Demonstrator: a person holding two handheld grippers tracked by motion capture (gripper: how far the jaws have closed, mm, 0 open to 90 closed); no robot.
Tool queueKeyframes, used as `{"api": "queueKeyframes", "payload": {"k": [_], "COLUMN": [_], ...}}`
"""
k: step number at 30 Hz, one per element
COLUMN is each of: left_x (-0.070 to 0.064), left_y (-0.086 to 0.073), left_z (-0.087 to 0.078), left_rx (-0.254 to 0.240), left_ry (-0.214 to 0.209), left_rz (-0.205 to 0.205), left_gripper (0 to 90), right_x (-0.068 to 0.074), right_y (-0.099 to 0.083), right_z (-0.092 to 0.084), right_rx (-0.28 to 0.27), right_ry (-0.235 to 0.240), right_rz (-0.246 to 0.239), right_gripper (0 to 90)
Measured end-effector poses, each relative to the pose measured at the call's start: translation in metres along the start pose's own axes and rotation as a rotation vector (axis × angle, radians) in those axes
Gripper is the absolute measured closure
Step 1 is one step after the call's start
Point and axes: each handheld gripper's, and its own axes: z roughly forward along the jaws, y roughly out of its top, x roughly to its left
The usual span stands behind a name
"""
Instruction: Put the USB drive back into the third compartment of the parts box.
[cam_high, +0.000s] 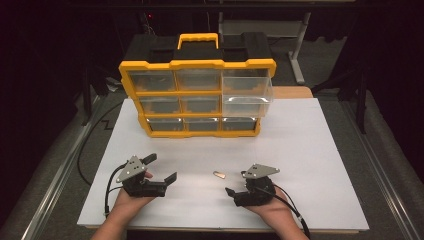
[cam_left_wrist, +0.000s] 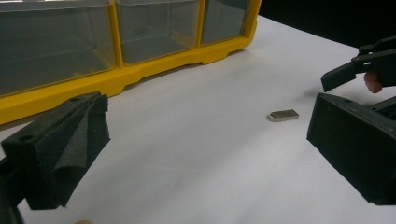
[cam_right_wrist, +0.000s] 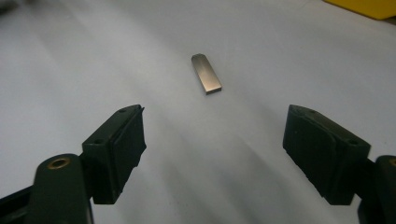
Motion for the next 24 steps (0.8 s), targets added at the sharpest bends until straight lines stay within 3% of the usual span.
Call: {"api": "queueKeyframes", "payload": {"k": [12, 24], "left_x": [0.001, 0.001], "left_y": [0.000, 0.000], "left_z": [0.002, 0.002], "left_rx": [-0.005, -0.005], "left_ry": [-0.004, -0.008], "left_rz": [-0.005, -0.002], "left_gripper": [0.2, 0.2], "right_x": [0.000, -0.001], "right_y": [0.024, 0.040], "right_z": [0.023, 0.040], "right_rx": [0.054, 0.087], "right_ry": [0.000, 0.030], "right_rz": [-0.058, -0.119], "right_gripper": [35.5, 59.6]}}
